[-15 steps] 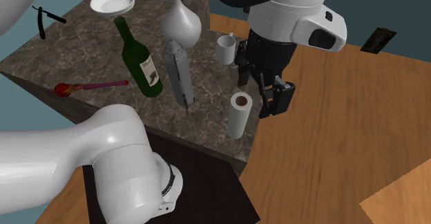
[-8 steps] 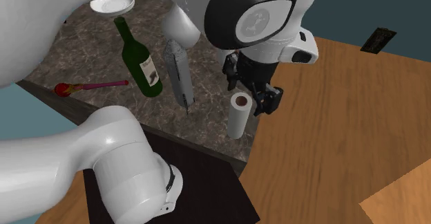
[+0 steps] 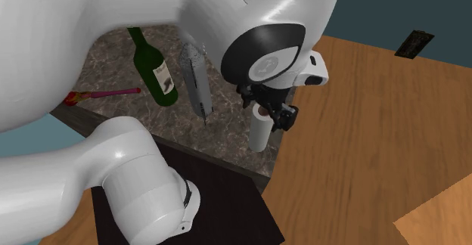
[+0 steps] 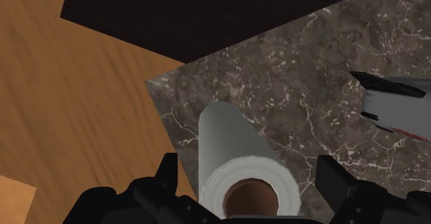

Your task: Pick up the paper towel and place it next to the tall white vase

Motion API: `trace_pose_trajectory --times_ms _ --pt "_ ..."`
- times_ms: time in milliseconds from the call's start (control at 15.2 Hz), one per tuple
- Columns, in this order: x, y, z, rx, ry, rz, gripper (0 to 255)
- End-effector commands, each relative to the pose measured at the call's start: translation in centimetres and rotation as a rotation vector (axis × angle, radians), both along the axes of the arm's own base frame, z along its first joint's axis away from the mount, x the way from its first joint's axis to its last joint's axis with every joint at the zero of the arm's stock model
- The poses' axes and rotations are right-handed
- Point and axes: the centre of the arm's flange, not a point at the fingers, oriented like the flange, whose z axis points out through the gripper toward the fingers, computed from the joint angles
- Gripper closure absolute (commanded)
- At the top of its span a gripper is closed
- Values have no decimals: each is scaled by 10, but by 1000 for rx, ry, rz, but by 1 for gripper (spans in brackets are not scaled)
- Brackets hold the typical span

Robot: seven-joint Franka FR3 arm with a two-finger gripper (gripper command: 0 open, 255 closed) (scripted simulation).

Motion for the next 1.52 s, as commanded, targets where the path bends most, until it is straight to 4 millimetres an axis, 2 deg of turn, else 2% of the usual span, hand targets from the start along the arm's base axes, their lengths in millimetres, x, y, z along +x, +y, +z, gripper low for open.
trace_pose_trajectory --times_ms 0,528,594,1188,1452 --pt "-1 1 -14 0 -1 1 0" --pt "-1 1 -14 0 -1 1 0" --pt "-1 1 -14 0 -1 1 255" --pt "-1 1 -14 0 -1 1 255" --pt "-1 1 7 0 -1 1 255"
